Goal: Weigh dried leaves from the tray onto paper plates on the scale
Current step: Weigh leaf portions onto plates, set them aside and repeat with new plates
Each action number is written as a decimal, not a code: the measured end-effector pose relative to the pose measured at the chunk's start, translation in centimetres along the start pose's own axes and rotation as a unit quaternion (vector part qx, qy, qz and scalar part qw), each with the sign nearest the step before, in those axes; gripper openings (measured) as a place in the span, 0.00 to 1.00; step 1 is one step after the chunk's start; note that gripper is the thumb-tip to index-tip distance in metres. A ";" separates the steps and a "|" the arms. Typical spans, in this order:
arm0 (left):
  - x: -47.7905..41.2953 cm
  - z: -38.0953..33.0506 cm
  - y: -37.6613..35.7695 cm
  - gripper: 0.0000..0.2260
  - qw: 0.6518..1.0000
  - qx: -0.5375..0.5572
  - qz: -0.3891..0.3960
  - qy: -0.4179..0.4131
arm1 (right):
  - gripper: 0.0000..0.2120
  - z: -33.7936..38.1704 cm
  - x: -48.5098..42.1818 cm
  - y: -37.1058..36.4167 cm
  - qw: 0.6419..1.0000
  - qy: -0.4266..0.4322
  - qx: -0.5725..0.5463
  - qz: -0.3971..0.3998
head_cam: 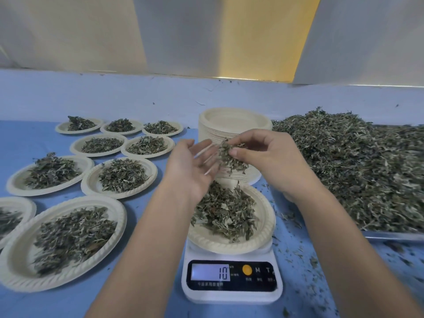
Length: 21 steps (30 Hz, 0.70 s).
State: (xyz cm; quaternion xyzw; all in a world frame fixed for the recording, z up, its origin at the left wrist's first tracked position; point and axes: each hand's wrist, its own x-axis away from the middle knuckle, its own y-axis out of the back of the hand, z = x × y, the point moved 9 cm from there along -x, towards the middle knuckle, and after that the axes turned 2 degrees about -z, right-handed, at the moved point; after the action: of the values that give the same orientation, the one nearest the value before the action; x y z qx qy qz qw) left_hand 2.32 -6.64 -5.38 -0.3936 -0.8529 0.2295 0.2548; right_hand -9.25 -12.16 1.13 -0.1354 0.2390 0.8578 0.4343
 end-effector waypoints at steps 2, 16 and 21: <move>0.3 0.9 -1.2 0.19 0.999 0.009 0.031 0.027 | 0.08 0.3 0.0 -0.4 1.000 0.010 -0.013 -0.012; 0.7 2.7 -2.8 0.14 0.988 0.097 0.049 0.108 | 0.12 1.4 1.7 -3.4 0.941 0.148 0.302 -0.029; 0.2 1.9 -2.1 0.14 0.988 0.117 0.035 0.092 | 0.15 0.8 1.4 -3.8 0.969 0.115 0.217 0.004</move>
State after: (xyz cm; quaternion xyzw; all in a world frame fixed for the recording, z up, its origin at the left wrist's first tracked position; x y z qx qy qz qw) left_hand -0.13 -8.12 -5.54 -0.4097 -0.7787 0.2994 0.3689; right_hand -7.02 -8.88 0.09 -0.1342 0.4683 0.7660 0.4194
